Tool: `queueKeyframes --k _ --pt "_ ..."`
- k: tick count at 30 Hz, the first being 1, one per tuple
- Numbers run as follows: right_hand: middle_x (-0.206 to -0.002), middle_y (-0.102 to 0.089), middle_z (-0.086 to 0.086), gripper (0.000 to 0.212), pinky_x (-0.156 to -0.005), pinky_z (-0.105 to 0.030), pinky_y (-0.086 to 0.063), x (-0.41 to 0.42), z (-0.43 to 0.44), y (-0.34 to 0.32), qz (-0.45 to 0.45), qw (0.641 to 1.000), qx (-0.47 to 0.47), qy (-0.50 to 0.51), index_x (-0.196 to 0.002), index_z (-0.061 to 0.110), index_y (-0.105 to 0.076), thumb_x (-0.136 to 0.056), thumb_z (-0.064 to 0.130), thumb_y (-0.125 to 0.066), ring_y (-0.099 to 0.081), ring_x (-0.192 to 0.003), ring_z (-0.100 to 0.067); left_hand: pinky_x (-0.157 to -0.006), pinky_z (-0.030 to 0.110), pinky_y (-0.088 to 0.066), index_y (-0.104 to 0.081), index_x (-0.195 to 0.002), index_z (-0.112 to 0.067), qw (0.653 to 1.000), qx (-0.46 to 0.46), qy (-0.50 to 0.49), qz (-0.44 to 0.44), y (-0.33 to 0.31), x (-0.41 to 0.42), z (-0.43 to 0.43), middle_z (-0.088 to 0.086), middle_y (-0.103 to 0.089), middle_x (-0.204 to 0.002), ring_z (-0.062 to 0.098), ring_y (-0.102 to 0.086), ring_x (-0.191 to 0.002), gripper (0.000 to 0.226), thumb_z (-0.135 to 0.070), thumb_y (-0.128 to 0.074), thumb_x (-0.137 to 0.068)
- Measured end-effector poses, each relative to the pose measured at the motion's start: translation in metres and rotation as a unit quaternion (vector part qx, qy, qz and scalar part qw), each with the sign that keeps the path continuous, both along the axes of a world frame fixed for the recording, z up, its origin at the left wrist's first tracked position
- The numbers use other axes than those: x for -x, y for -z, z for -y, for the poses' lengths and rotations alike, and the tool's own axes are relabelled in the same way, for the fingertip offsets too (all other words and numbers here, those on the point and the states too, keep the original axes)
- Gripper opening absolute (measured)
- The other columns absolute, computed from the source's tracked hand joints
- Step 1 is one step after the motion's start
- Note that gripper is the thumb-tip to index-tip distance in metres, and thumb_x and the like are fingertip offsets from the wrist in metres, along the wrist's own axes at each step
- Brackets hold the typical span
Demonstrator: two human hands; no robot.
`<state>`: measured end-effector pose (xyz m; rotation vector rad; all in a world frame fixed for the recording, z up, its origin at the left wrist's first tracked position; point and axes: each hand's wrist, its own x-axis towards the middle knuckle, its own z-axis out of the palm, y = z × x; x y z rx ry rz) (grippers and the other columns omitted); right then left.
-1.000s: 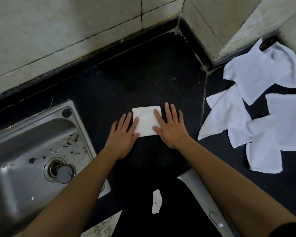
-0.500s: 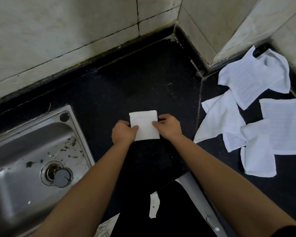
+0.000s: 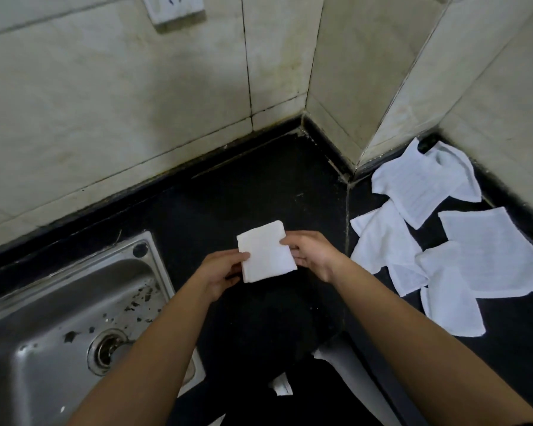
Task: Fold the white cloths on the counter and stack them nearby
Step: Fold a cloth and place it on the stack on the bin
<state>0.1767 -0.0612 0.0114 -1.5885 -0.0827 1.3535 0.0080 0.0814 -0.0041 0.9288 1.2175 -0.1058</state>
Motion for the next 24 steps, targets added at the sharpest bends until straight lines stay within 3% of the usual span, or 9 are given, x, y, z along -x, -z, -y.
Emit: queueKeyframes --k 5,9,11,13,17,21,24 --pt "-0.11 -0.075 -0.01 0.031 -0.082 -0.035 -0.059 0.002 0.016 -0.063 0.01 0.997 -0.074 0.02 -0.117 0.017 -0.072 -0.088 0.014 -0.064 -0.074 -0.097 -0.023 -0.087 0.038 -0.049 -0.066 -0.12 -0.017 0.995 0.015 0.012 0.098 -0.028 -0.007 0.009 0.005 -0.072 -0.115 0.021 -0.064 -0.107 0.038 -0.039 -0.067 -0.089" --pt "-0.107 -0.074 -0.012 0.032 -0.076 -0.034 -0.059 0.009 0.062 -0.093 -0.016 0.989 -0.121 0.084 -0.118 0.013 -0.072 -0.088 0.015 -0.061 -0.073 -0.094 -0.024 -0.099 0.053 -0.049 -0.059 -0.121 -0.015 0.965 0.179 0.008 0.192 -0.032 -0.026 0.042 0.013 -0.066 -0.126 0.034 -0.063 -0.117 0.062 -0.066 -0.054 -0.087" --pt "-0.101 -0.076 -0.007 0.029 -0.077 -0.034 -0.06 0.016 0.095 -0.095 -0.005 0.986 -0.108 0.125 -0.115 0.014 -0.074 -0.09 0.017 -0.061 -0.074 -0.09 -0.02 -0.093 0.053 -0.053 -0.066 -0.124 -0.011 0.939 0.253 0.031 0.23 -0.026 -0.036 0.068 0.016 -0.066 -0.128 0.037 -0.063 -0.117 0.071 -0.069 -0.053 -0.085" --pt "-0.109 -0.076 -0.006 0.028 -0.086 -0.038 -0.06 0.023 0.129 -0.09 0.034 0.983 -0.059 0.172 -0.116 0.015 -0.074 -0.091 0.019 -0.063 -0.072 -0.1 -0.023 -0.092 0.05 -0.054 -0.066 -0.126 -0.01 0.926 0.277 0.06 0.248 -0.026 -0.048 0.093 0.016 -0.065 -0.129 0.036 -0.063 -0.118 0.073 -0.07 -0.053 -0.085" --pt "-0.107 -0.077 -0.004 0.024 -0.078 -0.032 -0.058 0.041 0.208 -0.085 0.066 0.958 -0.007 0.279 -0.116 0.013 -0.072 -0.092 0.018 -0.067 -0.073 -0.1 -0.021 -0.092 0.045 -0.053 -0.06 -0.121 -0.018 0.947 0.177 0.147 0.224 -0.039 -0.071 0.15 0.007 -0.073 -0.116 0.025 -0.07 -0.105 0.053 -0.058 -0.06 -0.087" --pt "-0.108 -0.076 -0.008 0.026 -0.07 -0.027 -0.058 0.063 0.288 -0.095 0.056 0.929 -0.022 0.365 -0.115 0.012 -0.073 -0.089 0.017 -0.073 -0.075 -0.094 -0.02 -0.093 0.044 -0.054 -0.061 -0.127 -0.015 0.927 0.101 0.27 0.238 -0.068 -0.074 0.214 0.007 -0.071 -0.12 0.024 -0.07 -0.106 0.043 -0.031 -0.07 -0.087" --pt "-0.114 -0.074 -0.01 0.03 -0.076 -0.031 -0.058 0.075 0.337 -0.11 0.046 0.914 -0.057 0.399 -0.117 0.01 -0.073 -0.089 0.021 -0.072 -0.072 -0.101 -0.022 -0.095 0.044 -0.055 -0.051 -0.129 -0.02 0.914 0.025 0.311 0.259 -0.098 -0.08 0.257 0.006 -0.069 -0.121 0.024 -0.069 -0.107 0.043 -0.01 -0.067 -0.091"
